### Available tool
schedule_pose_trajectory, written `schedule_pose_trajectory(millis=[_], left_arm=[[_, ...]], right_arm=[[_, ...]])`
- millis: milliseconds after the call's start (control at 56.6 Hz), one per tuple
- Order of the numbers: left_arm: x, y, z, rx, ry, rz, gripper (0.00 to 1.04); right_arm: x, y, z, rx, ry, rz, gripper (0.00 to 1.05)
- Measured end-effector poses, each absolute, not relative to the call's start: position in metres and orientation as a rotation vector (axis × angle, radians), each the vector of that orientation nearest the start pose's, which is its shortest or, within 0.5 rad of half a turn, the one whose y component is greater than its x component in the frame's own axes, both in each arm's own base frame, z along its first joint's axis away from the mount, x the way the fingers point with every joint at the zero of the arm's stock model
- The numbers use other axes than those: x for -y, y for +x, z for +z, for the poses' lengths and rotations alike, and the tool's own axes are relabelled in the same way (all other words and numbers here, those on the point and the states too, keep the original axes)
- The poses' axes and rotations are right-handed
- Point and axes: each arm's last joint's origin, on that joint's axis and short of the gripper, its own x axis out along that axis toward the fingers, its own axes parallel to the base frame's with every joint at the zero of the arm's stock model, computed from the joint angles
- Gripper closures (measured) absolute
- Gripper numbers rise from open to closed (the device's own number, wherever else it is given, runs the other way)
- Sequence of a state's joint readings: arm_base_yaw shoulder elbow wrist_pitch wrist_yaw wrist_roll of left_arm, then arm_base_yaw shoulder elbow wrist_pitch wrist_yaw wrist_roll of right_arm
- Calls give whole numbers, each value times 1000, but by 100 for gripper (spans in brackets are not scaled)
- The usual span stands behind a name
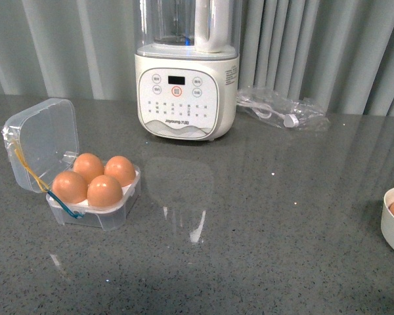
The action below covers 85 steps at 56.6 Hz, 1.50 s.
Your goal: Put egg into box
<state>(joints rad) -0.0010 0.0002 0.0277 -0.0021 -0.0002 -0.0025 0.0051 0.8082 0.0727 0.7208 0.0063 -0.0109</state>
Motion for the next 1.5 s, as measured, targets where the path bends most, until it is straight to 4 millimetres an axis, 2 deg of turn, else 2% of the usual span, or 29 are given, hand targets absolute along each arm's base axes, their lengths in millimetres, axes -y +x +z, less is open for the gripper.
schedule_pose_trajectory(millis=[194, 777, 1359, 1501], left_arm=[[0, 96, 173, 25, -3, 0, 7], [0, 96, 173, 25, -2, 0, 7], [0, 96, 173, 25, -2, -1, 7], [0, 96, 173, 25, -2, 0, 7]], right_arm=[[0, 142, 160, -25, -11, -1, 102], [0, 121, 167, 4, -11, 1, 102], [0, 108, 167, 6, -11, 1, 102], [0, 99, 164, -12, -11, 1, 102]])
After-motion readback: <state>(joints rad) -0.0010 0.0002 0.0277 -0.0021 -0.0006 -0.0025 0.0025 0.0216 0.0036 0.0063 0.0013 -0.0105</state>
